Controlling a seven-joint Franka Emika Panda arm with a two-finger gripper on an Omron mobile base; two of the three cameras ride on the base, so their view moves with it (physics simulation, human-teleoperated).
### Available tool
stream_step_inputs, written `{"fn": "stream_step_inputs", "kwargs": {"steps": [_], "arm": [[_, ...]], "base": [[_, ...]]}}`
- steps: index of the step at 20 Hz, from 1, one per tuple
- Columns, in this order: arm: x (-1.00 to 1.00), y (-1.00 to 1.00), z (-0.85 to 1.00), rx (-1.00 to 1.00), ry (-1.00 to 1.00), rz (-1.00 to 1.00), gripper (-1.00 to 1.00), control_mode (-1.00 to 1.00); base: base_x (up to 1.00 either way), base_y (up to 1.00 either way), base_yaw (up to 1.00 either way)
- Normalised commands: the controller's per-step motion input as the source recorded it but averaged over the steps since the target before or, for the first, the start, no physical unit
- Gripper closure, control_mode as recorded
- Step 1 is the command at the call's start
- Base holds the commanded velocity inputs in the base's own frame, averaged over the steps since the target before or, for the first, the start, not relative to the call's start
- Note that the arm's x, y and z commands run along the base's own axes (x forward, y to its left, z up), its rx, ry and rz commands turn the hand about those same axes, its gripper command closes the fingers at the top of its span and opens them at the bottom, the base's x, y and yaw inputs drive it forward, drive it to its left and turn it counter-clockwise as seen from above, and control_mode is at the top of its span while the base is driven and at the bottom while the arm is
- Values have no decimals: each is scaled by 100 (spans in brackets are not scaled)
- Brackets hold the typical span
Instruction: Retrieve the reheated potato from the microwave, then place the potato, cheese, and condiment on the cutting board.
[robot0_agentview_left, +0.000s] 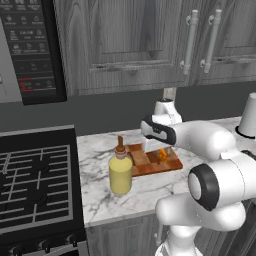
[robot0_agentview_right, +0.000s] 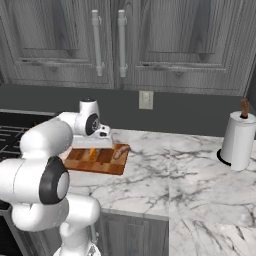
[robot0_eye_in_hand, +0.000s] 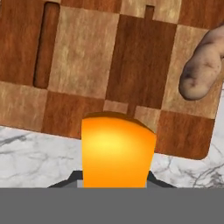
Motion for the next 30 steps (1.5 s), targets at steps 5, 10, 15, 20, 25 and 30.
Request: {"fn": "stream_step_inputs", "kwargs": {"steps": [5, 10, 15, 20, 25, 30], "arm": [[50, 16, -8, -11, 0, -14, 100, -100], [28, -18, -10, -5, 0, -1, 100, -100], [13, -18, -12, 0, 0, 0, 100, -100], [18, 0, -17, 2, 0, 0, 100, -100], [22, 0, -22, 0, 0, 0, 100, -100], [16, -1, -22, 0, 0, 0, 100, -100]], "base": [[0, 0, 0], [0, 0, 0], [0, 0, 0], [0, 0, 0], [0, 0, 0], [0, 0, 0]]}}
